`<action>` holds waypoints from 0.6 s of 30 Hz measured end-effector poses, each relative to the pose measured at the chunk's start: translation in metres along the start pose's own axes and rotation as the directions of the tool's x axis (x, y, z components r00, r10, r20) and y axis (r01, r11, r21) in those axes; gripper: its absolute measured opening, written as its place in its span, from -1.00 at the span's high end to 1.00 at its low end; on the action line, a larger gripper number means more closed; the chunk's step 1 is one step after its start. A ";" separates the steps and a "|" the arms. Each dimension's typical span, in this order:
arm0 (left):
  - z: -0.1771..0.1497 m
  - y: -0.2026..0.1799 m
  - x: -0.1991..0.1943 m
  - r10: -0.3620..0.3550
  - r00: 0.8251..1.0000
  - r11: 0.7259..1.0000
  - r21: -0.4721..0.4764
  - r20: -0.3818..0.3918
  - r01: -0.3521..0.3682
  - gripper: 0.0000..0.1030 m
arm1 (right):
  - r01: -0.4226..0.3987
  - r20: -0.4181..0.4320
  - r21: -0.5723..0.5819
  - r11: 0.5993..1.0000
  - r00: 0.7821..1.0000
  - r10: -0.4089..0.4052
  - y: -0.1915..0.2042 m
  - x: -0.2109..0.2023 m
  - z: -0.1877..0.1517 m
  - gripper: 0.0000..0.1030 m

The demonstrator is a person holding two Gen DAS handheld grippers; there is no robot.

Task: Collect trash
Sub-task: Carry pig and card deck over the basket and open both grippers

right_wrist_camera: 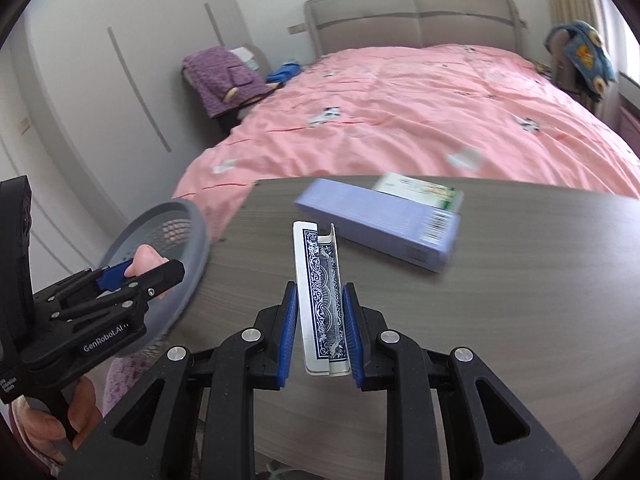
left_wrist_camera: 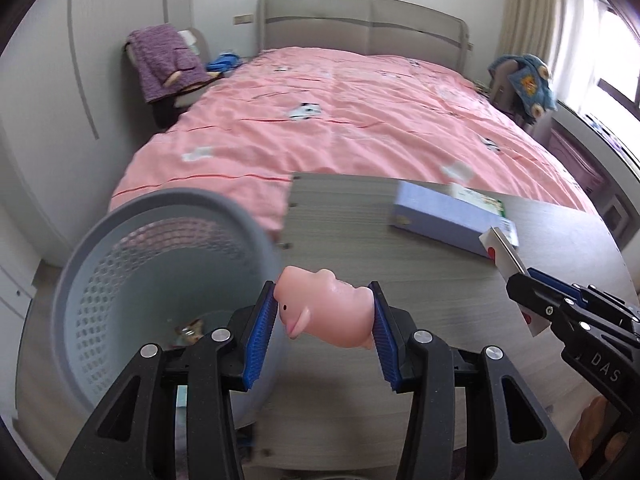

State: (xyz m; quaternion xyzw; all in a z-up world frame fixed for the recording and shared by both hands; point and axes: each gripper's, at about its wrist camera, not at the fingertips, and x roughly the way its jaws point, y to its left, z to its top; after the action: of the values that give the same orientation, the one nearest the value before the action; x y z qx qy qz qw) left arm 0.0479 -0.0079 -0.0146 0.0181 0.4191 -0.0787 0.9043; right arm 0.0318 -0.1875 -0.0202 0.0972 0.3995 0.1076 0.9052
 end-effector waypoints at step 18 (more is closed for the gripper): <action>-0.008 0.148 0.011 0.199 0.979 0.961 -0.189 -0.045 -0.204 0.14 | -0.213 -0.137 -0.215 0.953 0.973 0.186 0.147 0.086 0.023 0.56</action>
State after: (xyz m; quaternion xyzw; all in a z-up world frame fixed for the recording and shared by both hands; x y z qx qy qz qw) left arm 0.0719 0.1374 -0.0330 -0.0259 0.4322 0.0547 0.8997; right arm 0.0883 -0.0249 -0.0268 0.0261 0.4240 0.2493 0.8703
